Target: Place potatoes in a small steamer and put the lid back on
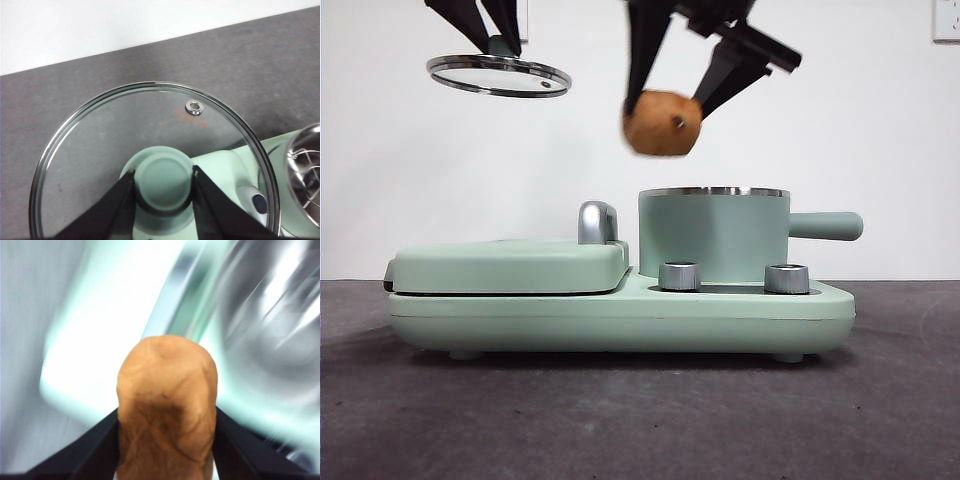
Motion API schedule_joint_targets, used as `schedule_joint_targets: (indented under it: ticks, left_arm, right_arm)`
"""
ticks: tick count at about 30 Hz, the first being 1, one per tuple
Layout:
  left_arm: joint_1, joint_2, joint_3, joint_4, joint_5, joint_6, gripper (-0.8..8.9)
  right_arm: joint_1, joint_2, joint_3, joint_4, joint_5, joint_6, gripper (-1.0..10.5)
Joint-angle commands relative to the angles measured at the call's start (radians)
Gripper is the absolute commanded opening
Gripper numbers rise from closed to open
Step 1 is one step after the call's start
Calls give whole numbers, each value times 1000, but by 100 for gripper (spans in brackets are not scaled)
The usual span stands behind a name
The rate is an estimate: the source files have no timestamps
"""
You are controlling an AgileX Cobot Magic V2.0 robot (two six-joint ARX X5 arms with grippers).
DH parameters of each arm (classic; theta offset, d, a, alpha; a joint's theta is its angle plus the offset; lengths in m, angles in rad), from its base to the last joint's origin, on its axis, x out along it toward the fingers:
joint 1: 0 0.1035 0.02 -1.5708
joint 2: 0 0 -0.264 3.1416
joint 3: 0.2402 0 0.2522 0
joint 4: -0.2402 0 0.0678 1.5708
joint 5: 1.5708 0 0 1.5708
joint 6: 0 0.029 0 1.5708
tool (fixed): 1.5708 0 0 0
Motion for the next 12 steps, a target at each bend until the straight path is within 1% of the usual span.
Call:
schedule_joint_targets:
  ticks: [1, 4, 7, 12]
  left_arm:
    - [0, -3, 43, 25, 3, 0, 9]
    - [0, -3, 43, 26, 3, 0, 9]
    - [0, -3, 43, 26, 3, 0, 9]
    - [0, -3, 43, 24, 3, 0, 9]
  right_arm:
    - [-49, 15, 26, 64, -1, -35, 160]
    - [-103, 23, 26, 113, -4, -41, 160]
    - [-140, 42, 26, 140, -6, -62, 160]
    - [-182, 97, 26, 178, -28, -70, 160]
